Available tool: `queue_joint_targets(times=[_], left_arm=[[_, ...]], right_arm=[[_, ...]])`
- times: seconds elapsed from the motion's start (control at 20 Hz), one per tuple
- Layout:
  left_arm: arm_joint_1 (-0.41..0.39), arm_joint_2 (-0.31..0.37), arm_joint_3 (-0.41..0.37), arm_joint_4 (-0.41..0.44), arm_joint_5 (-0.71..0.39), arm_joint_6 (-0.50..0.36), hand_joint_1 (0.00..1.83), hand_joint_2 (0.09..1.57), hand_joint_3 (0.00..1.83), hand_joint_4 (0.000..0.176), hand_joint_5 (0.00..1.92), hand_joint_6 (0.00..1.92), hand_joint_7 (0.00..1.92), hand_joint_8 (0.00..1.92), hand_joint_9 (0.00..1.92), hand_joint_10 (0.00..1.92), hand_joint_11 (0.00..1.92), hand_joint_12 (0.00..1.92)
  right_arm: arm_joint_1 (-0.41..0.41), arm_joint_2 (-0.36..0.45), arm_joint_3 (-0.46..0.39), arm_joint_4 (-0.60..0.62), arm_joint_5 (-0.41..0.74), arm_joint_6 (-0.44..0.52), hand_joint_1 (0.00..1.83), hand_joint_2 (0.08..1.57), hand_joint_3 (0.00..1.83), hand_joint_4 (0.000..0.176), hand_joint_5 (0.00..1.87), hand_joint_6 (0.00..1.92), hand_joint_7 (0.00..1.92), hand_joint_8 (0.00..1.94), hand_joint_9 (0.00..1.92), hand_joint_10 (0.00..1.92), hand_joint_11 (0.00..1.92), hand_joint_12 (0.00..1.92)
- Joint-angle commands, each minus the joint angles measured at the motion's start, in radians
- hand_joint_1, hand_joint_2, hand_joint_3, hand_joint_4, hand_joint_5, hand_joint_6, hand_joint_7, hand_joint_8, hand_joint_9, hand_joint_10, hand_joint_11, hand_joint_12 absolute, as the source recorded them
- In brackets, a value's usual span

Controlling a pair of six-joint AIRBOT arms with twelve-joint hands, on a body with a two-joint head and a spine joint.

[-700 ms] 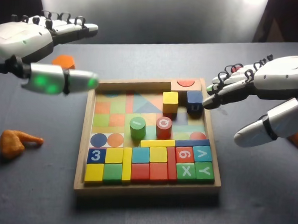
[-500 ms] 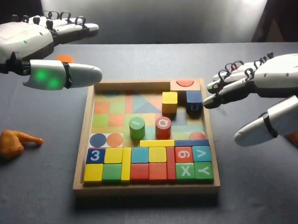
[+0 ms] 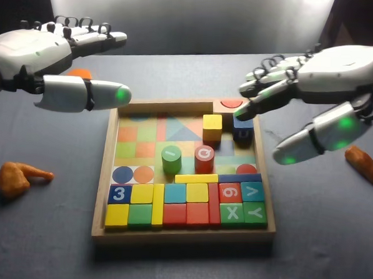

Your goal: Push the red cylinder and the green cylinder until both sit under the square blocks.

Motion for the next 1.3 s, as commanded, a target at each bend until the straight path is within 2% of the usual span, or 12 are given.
queue_joint_targets(times=[0.0, 0.1, 0.15, 0.2, 0.25, 0.35, 0.45, 0.55, 0.6, 0.65, 0.9, 1.25], left_arm=[[-0.015, 0.000, 0.011, -0.015, -0.104, -0.003, 0.00, 1.04, 0.00, 0.139, 0.08, 0.00, 0.03, 0.00, 0.06, 0.00, 0.00, 0.42], [-0.027, -0.017, 0.032, -0.015, -0.088, -0.008, 0.00, 1.04, 0.00, 0.144, 0.07, 0.00, 0.01, 0.00, 0.05, 0.00, 0.00, 0.40], [-0.027, -0.021, 0.037, -0.015, -0.086, -0.012, 0.00, 1.05, 0.01, 0.130, 0.08, 0.00, 0.01, 0.00, 0.05, 0.00, 0.00, 0.39], [-0.027, -0.024, 0.043, -0.015, -0.083, -0.017, 0.00, 1.06, 0.01, 0.130, 0.08, 0.00, 0.01, 0.00, 0.05, 0.00, 0.00, 0.40], [-0.027, -0.025, 0.044, -0.015, -0.081, -0.018, 0.00, 1.06, 0.00, 0.130, 0.07, 0.00, 0.00, 0.00, 0.02, 0.00, 0.00, 0.32], [-0.027, -0.030, 0.048, -0.016, -0.077, -0.018, 0.00, 1.06, 0.00, 0.141, 0.06, 0.00, 0.00, 0.00, 0.02, 0.00, 0.00, 0.25], [-0.027, -0.031, 0.050, -0.019, -0.077, -0.018, 0.00, 1.07, 0.01, 0.124, 0.07, 0.01, 0.00, 0.00, 0.02, 0.00, 0.00, 0.25], [-0.027, -0.031, 0.052, -0.021, -0.077, -0.018, 0.00, 1.06, 0.00, 0.122, 0.07, 0.00, 0.00, 0.00, 0.00, 0.00, 0.00, 0.10], [-0.027, -0.032, 0.053, -0.021, -0.077, -0.018, 0.00, 1.06, 0.00, 0.132, 0.07, 0.00, 0.00, 0.00, 0.00, 0.00, 0.00, 0.08], [-0.027, -0.033, 0.053, -0.022, -0.077, -0.018, 0.00, 1.06, 0.00, 0.140, 0.06, 0.00, 0.00, 0.00, 0.00, 0.00, 0.00, 0.07], [-0.027, -0.035, 0.056, -0.022, -0.077, -0.020, 0.00, 1.08, 0.00, 0.132, 0.06, 0.00, 0.00, 0.00, 0.00, 0.00, 0.00, 0.10], [-0.027, -0.036, 0.057, -0.022, -0.077, -0.021, 0.00, 1.06, 0.00, 0.143, 0.07, 0.00, 0.01, 0.00, 0.00, 0.00, 0.02, 0.05]], right_arm=[[0.013, 0.001, 0.004, 0.032, 0.029, 0.014, 0.28, 1.05, 0.00, 0.103, 0.43, 0.01, 0.11, 0.01, 0.00, 0.00, 0.00, 0.48], [0.021, -0.023, 0.012, -0.004, 0.030, 0.030, 0.26, 1.04, 0.00, 0.137, 0.43, 0.00, 0.09, 0.01, 0.00, 0.00, 0.00, 0.35], [0.021, -0.033, 0.018, -0.017, 0.031, 0.039, 0.24, 1.03, 0.00, 0.139, 0.44, 0.00, 0.10, 0.00, 0.00, 0.00, 0.00, 0.28], [0.018, -0.048, 0.028, -0.031, 0.034, 0.052, 0.25, 1.03, 0.00, 0.132, 0.45, 0.01, 0.10, 0.00, 0.00, 0.00, 0.00, 0.27], [0.015, -0.057, 0.033, -0.035, 0.037, 0.059, 0.25, 1.03, 0.00, 0.152, 0.42, 0.00, 0.08, 0.00, 0.00, 0.00, 0.00, 0.19], [0.006, -0.072, 0.041, -0.037, 0.038, 0.061, 0.25, 1.03, 0.00, 0.157, 0.44, 0.00, 0.09, 0.00, 0.00, 0.00, 0.00, 0.21], [0.000, -0.090, 0.052, -0.037, 0.038, 0.062, 0.23, 1.03, 0.00, 0.174, 0.43, 0.00, 0.08, 0.00, 0.00, 0.00, 0.00, 0.16], [-0.004, -0.106, 0.064, -0.038, 0.035, 0.062, 0.26, 1.03, 0.00, 0.176, 0.45, 0.00, 0.08, 0.00, 0.00, 0.00, 0.00, 0.14], [-0.005, -0.112, 0.068, -0.038, 0.033, 0.062, 0.25, 1.03, 0.00, 0.176, 0.45, 0.00, 0.08, 0.00, 0.00, 0.00, 0.00, 0.13], [-0.005, -0.118, 0.072, -0.038, 0.031, 0.062, 0.24, 1.03, 0.00, 0.176, 0.44, 0.00, 0.07, 0.00, 0.00, 0.00, 0.00, 0.11], [-0.010, -0.142, 0.088, -0.038, 0.021, 0.056, 0.25, 1.03, 0.00, 0.176, 0.45, 0.00, 0.07, 0.00, 0.00, 0.00, 0.00, 0.10], [-0.018, -0.166, 0.109, -0.038, 0.006, 0.052, 0.26, 1.04, 0.00, 0.176, 0.43, 0.00, 0.07, 0.00, 0.00, 0.00, 0.00, 0.06]])
